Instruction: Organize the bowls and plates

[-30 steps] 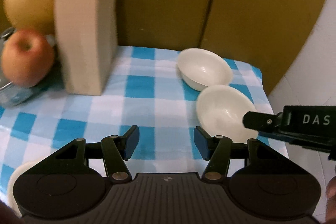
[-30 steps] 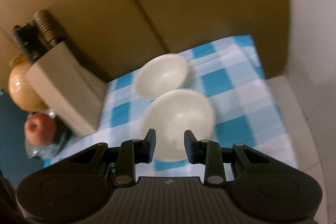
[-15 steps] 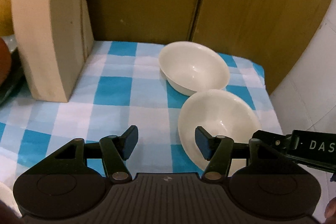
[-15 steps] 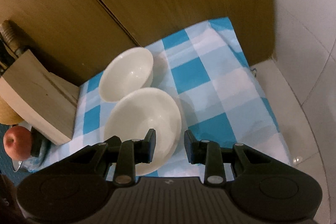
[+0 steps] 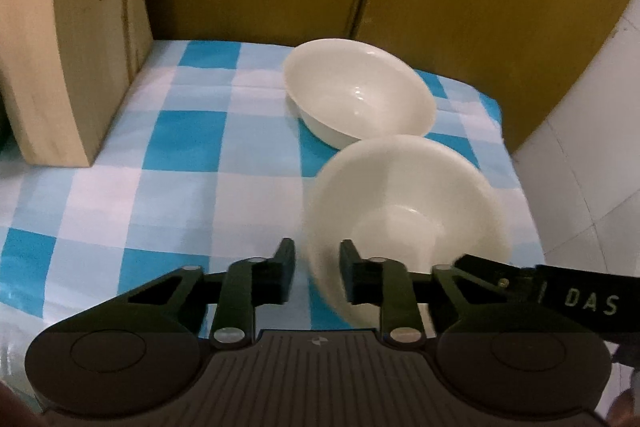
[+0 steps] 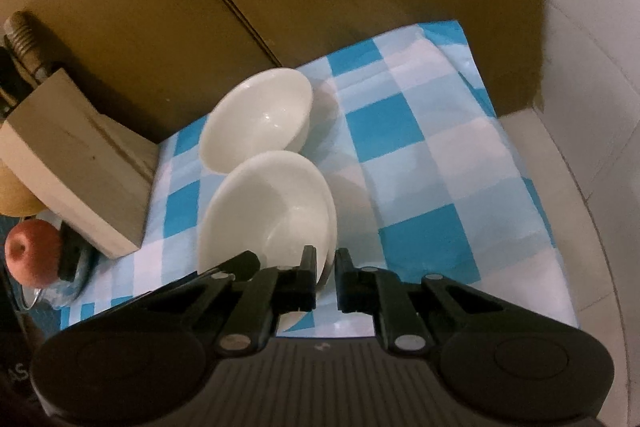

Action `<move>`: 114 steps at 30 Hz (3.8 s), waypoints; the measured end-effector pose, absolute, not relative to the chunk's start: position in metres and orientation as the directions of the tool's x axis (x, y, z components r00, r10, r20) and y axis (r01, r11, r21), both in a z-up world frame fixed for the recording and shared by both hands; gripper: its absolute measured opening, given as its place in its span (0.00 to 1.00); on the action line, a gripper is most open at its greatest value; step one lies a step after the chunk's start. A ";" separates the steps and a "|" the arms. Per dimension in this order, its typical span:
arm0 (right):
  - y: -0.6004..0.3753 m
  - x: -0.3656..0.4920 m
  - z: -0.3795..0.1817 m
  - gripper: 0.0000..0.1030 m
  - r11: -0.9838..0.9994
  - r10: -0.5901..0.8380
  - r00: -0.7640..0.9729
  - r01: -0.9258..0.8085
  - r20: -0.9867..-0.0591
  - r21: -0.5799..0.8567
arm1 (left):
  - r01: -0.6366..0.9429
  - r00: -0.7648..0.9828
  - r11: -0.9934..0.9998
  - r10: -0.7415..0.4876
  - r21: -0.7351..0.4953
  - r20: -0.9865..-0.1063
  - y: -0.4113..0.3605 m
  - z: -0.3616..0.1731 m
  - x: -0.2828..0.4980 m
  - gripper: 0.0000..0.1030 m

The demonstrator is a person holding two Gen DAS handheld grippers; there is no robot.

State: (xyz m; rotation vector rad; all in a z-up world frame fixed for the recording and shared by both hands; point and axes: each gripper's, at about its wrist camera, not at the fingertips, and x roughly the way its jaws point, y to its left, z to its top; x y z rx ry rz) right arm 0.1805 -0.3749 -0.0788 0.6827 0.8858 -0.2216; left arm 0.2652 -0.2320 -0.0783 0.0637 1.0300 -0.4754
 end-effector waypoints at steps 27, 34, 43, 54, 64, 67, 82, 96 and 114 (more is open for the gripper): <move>-0.177 0.165 -0.020 0.09 0.848 0.401 0.619 0.028 -0.675 0.529 | 0.222 0.644 0.969 -0.230 -0.110 -0.730 -0.035 0.015 0.190 0.38; -0.144 0.161 -0.034 0.09 0.867 0.414 0.567 -0.006 -0.712 0.498 | 0.151 0.624 0.982 -0.184 -0.114 -0.759 0.014 0.005 0.180 0.40; -0.133 0.163 -0.039 0.17 0.904 0.381 0.537 -0.046 -0.752 0.426 | 0.159 0.577 0.983 -0.168 -0.092 -0.800 0.020 -0.009 0.177 0.43; -0.148 0.155 -0.036 0.24 0.910 0.361 0.535 -0.025 -0.763 0.414 | 0.151 0.607 0.986 -0.147 -0.068 -0.781 0.022 0.000 0.178 0.47; -0.233 0.153 -0.022 0.24 0.873 0.264 0.645 0.157 -0.717 0.463 | 0.189 0.593 0.970 -0.237 -0.152 -0.770 -0.005 0.008 0.188 0.47; -0.246 0.155 -0.023 0.24 0.868 0.245 0.649 0.185 -0.720 0.461 | 0.216 0.583 0.963 -0.257 -0.158 -0.771 -0.029 0.008 0.196 0.48; -0.316 0.152 -0.028 0.24 0.843 0.125 0.675 0.314 -0.727 0.437 | 0.320 0.558 0.943 -0.269 -0.095 -0.785 -0.125 -0.005 0.216 0.49; -0.327 0.154 -0.033 0.24 0.840 0.091 0.676 0.343 -0.731 0.421 | 0.386 0.583 0.922 -0.242 0.002 -0.776 -0.166 -0.016 0.217 0.51; -0.338 0.165 -0.039 0.24 0.822 0.062 0.677 0.382 -0.733 0.422 | 0.406 0.637 0.910 -0.214 0.087 -0.740 -0.178 -0.020 0.218 0.55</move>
